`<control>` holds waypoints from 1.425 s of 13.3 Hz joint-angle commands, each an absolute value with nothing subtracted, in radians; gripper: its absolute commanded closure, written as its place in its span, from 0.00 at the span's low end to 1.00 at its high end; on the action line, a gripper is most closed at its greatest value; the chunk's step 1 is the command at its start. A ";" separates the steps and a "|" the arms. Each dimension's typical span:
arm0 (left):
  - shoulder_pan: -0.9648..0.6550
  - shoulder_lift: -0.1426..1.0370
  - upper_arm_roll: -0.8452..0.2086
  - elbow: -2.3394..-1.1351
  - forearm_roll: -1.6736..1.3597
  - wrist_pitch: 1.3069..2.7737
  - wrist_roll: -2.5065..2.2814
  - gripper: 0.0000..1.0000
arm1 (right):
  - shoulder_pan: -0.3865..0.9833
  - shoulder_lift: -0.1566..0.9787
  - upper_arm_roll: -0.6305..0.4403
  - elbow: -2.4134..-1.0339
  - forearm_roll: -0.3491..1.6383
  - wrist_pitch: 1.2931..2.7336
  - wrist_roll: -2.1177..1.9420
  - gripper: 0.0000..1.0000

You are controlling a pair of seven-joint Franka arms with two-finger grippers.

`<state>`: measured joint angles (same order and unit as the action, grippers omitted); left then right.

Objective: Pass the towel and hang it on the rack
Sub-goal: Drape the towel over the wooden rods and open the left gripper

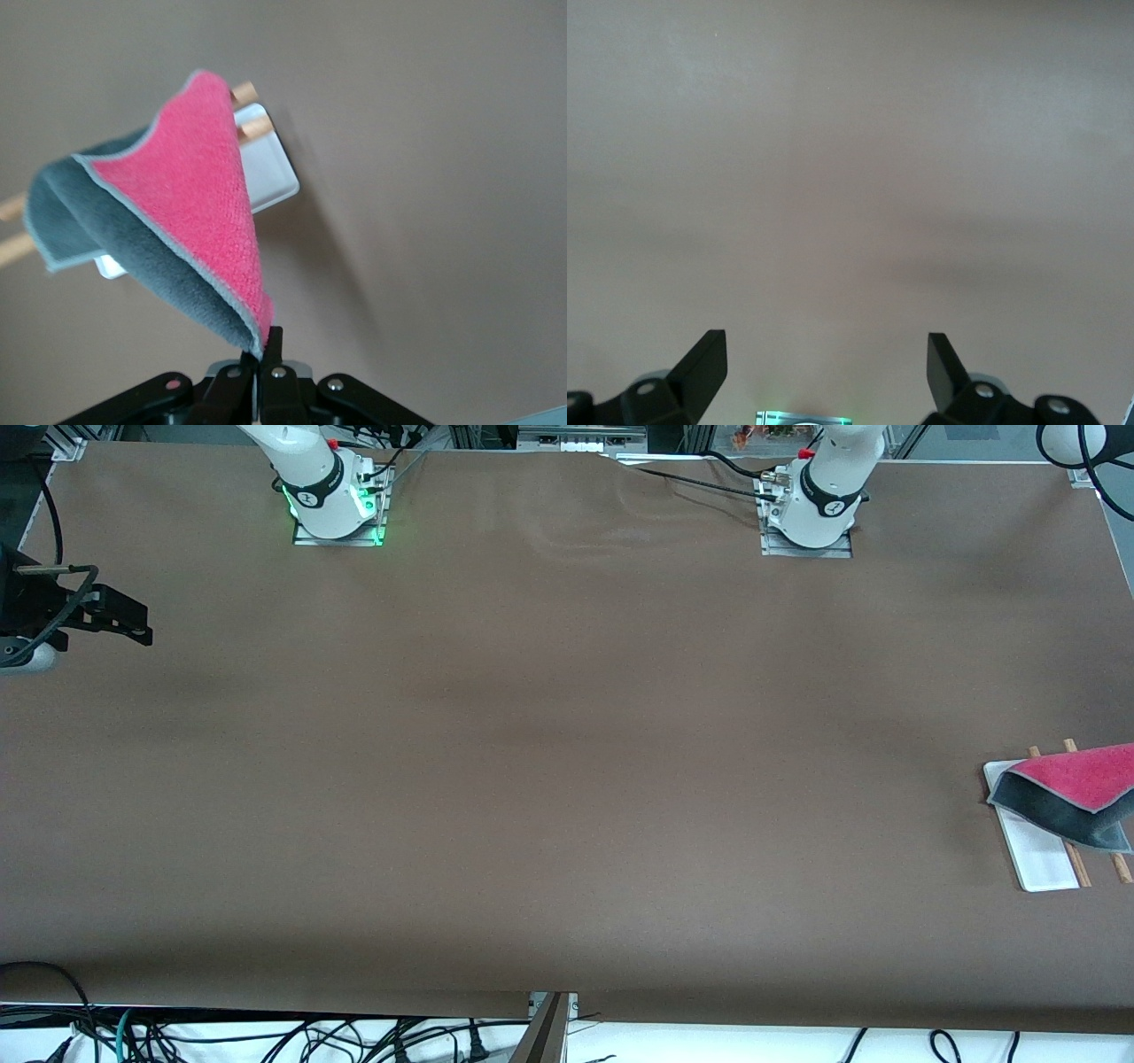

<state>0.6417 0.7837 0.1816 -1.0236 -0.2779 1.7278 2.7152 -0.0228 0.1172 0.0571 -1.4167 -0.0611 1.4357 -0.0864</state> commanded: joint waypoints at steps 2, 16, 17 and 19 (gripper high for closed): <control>0.663 0.822 0.179 -0.999 -0.270 1.730 2.780 0.88 | -0.021 0.123 0.058 -1.405 -0.051 1.439 -0.080 0.00; 0.609 0.608 0.172 -1.063 -0.278 1.713 2.426 0.00 | -0.023 0.123 0.057 -1.404 -0.051 1.439 -0.083 0.00; 0.592 0.556 0.172 -1.104 -0.269 1.715 2.325 0.00 | -0.023 0.123 0.057 -1.405 -0.051 1.439 -0.081 0.00; 0.536 0.451 0.173 -1.187 -0.265 1.713 2.136 0.00 | -0.023 0.123 0.058 -1.404 -0.052 1.440 -0.081 0.00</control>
<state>0.5908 0.5858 0.1698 -1.0346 -0.2800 1.7032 2.2795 -0.0226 0.1205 0.0567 -1.4163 -0.0611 1.4408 -0.0864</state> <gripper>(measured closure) 0.000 0.000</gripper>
